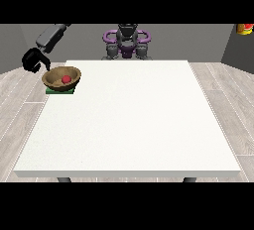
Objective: Pick the cup and pour the ball into the bowl, then pick the bowl and place it on the pad
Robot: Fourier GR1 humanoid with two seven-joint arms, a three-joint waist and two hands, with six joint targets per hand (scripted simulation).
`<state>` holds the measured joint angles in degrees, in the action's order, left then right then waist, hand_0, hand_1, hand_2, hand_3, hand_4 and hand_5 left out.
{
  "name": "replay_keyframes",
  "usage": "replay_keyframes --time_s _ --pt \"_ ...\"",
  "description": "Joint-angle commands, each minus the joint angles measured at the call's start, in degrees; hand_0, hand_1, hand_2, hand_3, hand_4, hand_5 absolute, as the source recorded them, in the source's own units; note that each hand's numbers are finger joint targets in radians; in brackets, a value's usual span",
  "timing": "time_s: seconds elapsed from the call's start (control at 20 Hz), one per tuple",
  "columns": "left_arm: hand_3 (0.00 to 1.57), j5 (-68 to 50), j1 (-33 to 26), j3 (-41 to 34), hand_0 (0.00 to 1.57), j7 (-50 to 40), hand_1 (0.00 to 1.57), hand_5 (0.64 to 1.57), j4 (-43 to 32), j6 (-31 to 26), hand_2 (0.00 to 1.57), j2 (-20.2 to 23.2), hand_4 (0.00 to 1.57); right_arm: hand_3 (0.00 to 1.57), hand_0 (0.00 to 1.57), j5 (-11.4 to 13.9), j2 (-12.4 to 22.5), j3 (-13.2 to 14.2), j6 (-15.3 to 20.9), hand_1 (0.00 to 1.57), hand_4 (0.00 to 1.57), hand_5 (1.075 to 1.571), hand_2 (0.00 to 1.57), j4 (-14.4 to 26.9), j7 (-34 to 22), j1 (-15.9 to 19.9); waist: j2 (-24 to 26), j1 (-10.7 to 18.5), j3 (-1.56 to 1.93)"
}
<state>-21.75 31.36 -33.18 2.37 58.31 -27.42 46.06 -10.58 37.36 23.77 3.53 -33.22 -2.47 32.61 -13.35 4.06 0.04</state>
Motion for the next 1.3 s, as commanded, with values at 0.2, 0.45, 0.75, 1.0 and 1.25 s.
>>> replay_keyframes --time_s 0.2,0.45,0.75,1.0,1.25 --pt "0.00 0.98 -0.25 -1.72 0.00 5.69 0.00 1.562 -5.02 -1.38 0.00 3.88 1.19 0.80 1.45 -1.12 -0.76 1.34 4.46 1.45 0.00 1.536 1.39 -0.92 0.53 3.61 -3.02 -0.21 -0.06" --pt "0.00 0.18 -0.24 -1.86 0.00 6.20 0.00 1.565 -8.50 -4.22 0.00 5.75 1.19 0.67 1.43 -1.50 -6.59 0.60 7.97 1.43 0.00 1.534 1.38 -1.87 2.93 3.99 -2.59 -0.15 -0.07" --pt "0.00 -0.31 0.43 -1.32 0.00 6.11 0.00 1.569 -4.79 -1.44 0.00 4.22 1.19 0.79 0.19 2.31 -2.92 -2.81 3.27 0.19 0.00 1.454 0.41 1.15 4.81 3.73 -4.92 0.88 -0.03" --pt "0.00 -1.14 0.86 1.46 0.00 2.09 0.00 1.569 -0.26 0.57 0.00 1.23 1.19 0.00 0.00 3.79 -2.36 -4.54 1.66 0.00 0.00 1.400 0.00 3.91 1.68 5.49 -0.98 1.45 0.02" --pt "0.00 2.00 -3.24 4.19 0.00 1.18 0.00 1.569 -2.41 2.25 0.00 -1.93 1.19 0.00 0.00 4.75 2.14 -6.55 -1.90 0.00 0.20 1.375 0.00 0.81 -6.84 7.37 8.29 -1.44 -0.10"
